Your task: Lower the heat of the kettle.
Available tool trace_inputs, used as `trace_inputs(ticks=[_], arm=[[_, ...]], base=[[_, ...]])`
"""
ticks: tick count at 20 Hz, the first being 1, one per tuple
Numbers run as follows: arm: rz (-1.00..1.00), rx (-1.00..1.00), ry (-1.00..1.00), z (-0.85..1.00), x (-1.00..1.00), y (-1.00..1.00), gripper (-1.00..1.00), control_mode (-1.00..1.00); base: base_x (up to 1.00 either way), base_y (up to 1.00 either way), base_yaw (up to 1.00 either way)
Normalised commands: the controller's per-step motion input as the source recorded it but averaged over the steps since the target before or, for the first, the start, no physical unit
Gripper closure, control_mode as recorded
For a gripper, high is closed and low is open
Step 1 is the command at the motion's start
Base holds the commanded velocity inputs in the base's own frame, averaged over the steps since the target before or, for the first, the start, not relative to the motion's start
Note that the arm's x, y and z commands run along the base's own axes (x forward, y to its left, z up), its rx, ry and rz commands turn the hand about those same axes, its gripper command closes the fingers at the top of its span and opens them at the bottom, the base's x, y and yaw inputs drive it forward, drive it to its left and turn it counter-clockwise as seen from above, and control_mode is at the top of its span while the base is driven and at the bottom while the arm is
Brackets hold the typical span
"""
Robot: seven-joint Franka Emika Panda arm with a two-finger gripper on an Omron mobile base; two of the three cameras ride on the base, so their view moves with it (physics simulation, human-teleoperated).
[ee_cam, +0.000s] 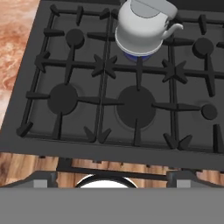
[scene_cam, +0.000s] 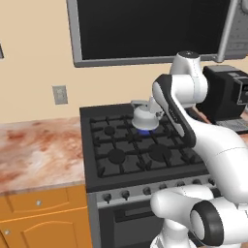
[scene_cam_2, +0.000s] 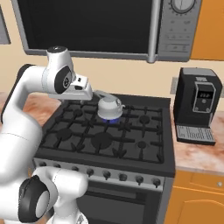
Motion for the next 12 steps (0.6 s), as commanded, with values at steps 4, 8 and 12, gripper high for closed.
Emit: trace_inputs(ticks=[4, 8, 12], arm=[[0.00, 0.00, 0.00, 0.00, 0.00, 0.00, -1.00, 1.00], [0.00, 0.00, 0.00, 0.00, 0.00, 0.00, -1.00, 1.00], [0.00, 0.00, 0.00, 0.00, 0.00, 0.00, -1.00, 1.00]], base=[[0.00, 0.37, 0.00], [0.00, 0.31, 0.00], [0.00, 0.30, 0.00]])
